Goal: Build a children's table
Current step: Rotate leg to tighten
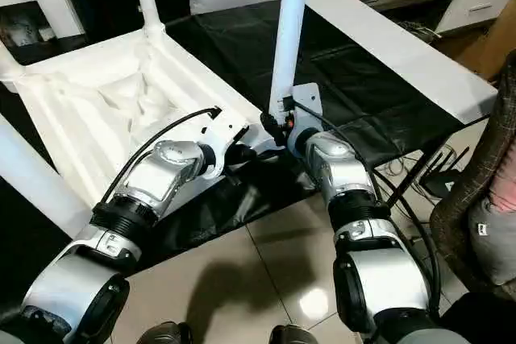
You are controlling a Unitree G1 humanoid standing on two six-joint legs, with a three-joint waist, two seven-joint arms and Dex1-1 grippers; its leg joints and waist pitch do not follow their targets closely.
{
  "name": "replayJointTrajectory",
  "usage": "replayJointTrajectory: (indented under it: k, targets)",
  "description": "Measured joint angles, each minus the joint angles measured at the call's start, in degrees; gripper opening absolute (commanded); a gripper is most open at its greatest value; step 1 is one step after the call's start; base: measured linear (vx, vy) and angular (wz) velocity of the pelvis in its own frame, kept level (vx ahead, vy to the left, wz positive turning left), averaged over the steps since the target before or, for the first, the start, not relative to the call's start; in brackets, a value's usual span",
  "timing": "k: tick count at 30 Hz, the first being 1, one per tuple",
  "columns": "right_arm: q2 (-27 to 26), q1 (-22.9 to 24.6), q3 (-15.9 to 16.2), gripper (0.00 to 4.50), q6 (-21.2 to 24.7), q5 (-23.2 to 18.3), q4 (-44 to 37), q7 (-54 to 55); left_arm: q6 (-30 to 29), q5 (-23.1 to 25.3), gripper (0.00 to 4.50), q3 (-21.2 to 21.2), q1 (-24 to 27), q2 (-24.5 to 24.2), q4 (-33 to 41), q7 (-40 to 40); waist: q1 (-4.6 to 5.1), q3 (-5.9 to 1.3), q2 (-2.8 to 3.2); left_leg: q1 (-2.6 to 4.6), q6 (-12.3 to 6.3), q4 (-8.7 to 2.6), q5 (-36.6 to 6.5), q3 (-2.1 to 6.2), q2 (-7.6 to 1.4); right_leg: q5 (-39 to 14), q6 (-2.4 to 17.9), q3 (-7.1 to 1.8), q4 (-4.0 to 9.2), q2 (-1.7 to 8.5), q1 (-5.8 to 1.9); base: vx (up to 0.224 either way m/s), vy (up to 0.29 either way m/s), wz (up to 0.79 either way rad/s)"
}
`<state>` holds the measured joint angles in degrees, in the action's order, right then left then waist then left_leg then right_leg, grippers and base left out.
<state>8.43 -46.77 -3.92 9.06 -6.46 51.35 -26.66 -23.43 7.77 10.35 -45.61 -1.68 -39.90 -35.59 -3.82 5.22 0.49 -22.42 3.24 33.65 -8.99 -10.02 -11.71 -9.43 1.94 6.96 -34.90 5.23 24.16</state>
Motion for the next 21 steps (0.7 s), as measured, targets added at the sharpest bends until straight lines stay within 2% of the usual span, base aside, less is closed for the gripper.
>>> replayJointTrajectory:
  k: [5, 9, 11, 14, 21]
  targets:
    - [5.2, 4.4, 2.3, 3.51, -0.6, -0.1, -4.3, -10.4, 4.5, 0.1, 0.0, 2.3, 0.0, -2.7, -1.6, -5.2, -1.39, 0.0, 0.0, 0.15, 0.02, 0.05, 0.0, -0.01, 0.0, 0.0, 0.0, -0.01, -0.01, 0.02, -0.18, 0.0, 0.0, 0.0]
    - [7.8, 7.0, 2.9, 3.91, -0.6, -0.2, -5.9, -16.0, 7.7, 0.5, 0.0, 3.4, -0.1, -5.1, -2.6, -8.6, -1.68, 0.02, 0.03, 0.13, 0.3, 0.15, -0.1, 0.0, -0.01, 0.1, 0.0, -0.02, -0.03, 0.02, -0.19, 0.0, 0.0, 0.0]
    - [10.2, 7.8, 3.3, 3.98, -1.1, -0.3, -6.4, -19.2, 9.2, 0.5, 0.0, 4.1, -0.1, -6.3, -3.1, -10.9, -1.85, 0.02, 0.04, 0.14, 0.31, 0.22, -0.2, 0.0, -0.02, 0.1, 0.0, -0.02, -0.03, 0.03, -0.24, 0.0, 0.0, 0.0]
    - [13.9, 9.7, 3.7, 4.34, -2.6, -0.8, -8.8, -25.4, 11.6, 0.3, 0.0, 5.0, -0.2, -8.8, -3.7, -15.2, -2.3, 0.02, 0.03, 0.16, 0.31, 0.27, -0.2, 0.0, -0.02, 0.2, 0.0, -0.03, -0.02, 0.04, -0.3, 0.0, 0.0, 0.0]
    - [17.2, 11.1, 5.0, 4.44, -3.1, -2.6, -11.7, -35.6, 18.6, 0.4, 0.0, 7.2, -0.5, -12.3, -5.6, -22.7, -3.35, 0.01, 0.02, 0.21, 0.31, 0.27, -0.2, 0.0, -0.02, 0.2, -0.1, -0.02, -0.03, 0.05, -0.39, 0.0, 0.0, 0.0]
